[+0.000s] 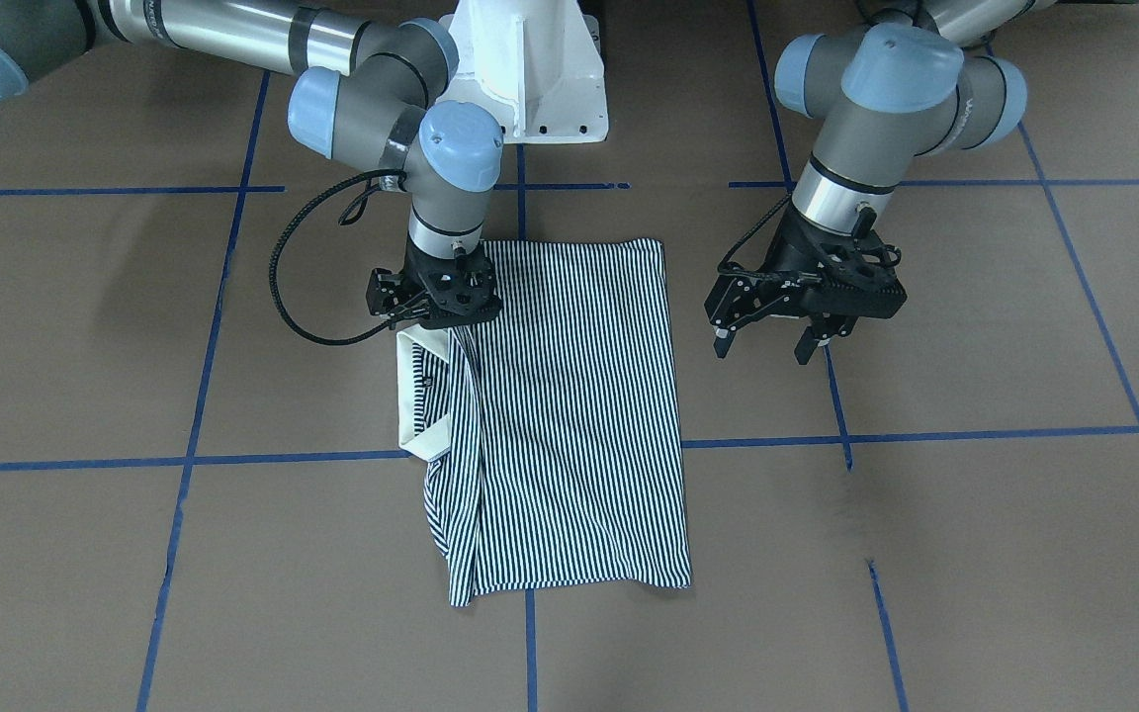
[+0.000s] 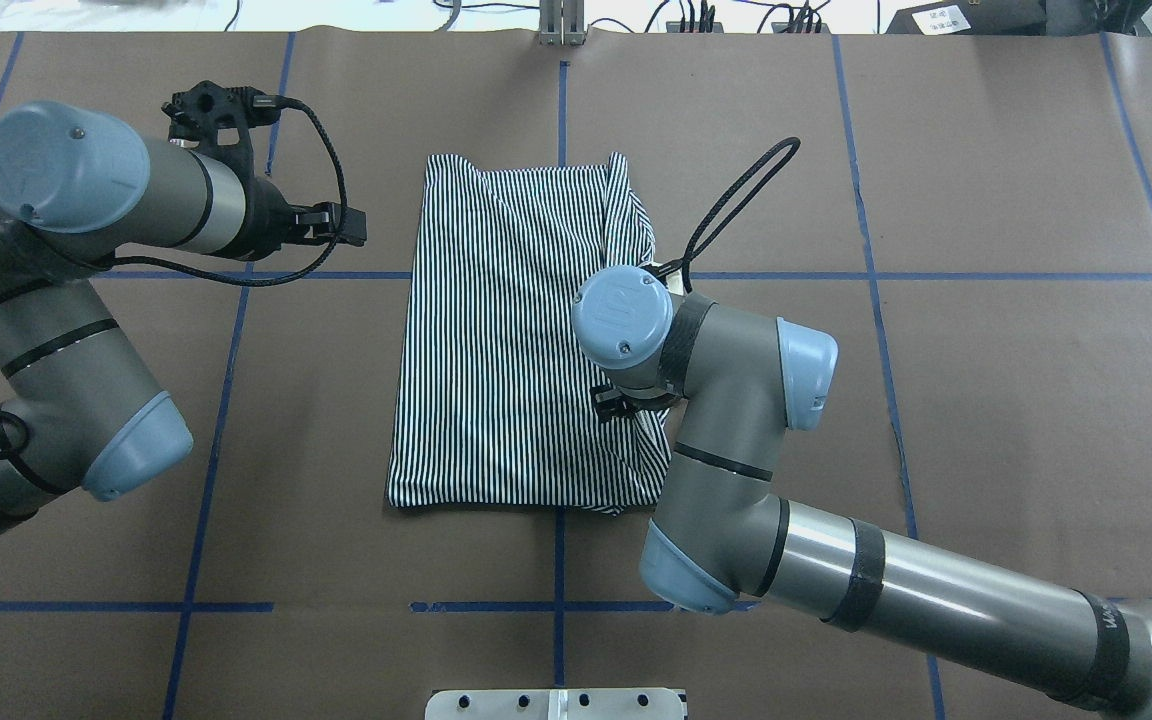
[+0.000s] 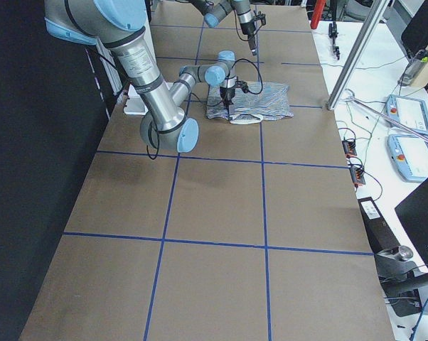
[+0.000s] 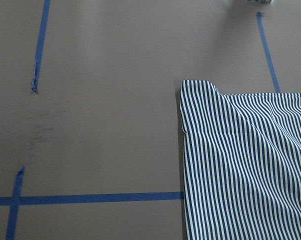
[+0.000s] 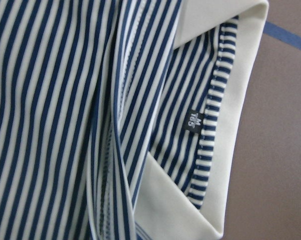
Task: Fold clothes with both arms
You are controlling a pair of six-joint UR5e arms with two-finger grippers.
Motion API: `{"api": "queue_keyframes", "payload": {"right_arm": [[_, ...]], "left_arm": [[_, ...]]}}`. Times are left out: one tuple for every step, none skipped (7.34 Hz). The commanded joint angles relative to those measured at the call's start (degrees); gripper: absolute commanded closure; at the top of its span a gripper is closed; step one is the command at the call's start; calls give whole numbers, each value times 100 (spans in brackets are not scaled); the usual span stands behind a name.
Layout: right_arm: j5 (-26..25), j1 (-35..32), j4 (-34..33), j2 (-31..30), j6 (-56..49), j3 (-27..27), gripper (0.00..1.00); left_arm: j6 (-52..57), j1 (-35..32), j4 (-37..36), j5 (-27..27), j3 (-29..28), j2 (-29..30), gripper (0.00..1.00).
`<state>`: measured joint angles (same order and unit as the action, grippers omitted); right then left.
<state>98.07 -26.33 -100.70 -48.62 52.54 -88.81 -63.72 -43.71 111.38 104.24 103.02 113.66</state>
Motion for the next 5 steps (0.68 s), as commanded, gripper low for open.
{"api": "queue_keyframes", "payload": {"right_arm": [[1, -91, -2, -121, -16, -205, 0], [1, -109, -2, -278, -16, -320, 0], [-8, -170, -11, -567, -16, -600, 0], [-60, -170, 41, -883, -42, -750, 0], [-60, -197, 76, -817, -16, -752, 0]], "left_arm": [[-9, 3, 7, 0, -1, 24, 0], [-9, 3, 7, 0, -1, 51, 0], [-9, -6, -2, 0, -1, 42, 0], [0, -6, -2, 0, -1, 42, 0], [0, 3, -2, 0, -1, 51, 0]]}}
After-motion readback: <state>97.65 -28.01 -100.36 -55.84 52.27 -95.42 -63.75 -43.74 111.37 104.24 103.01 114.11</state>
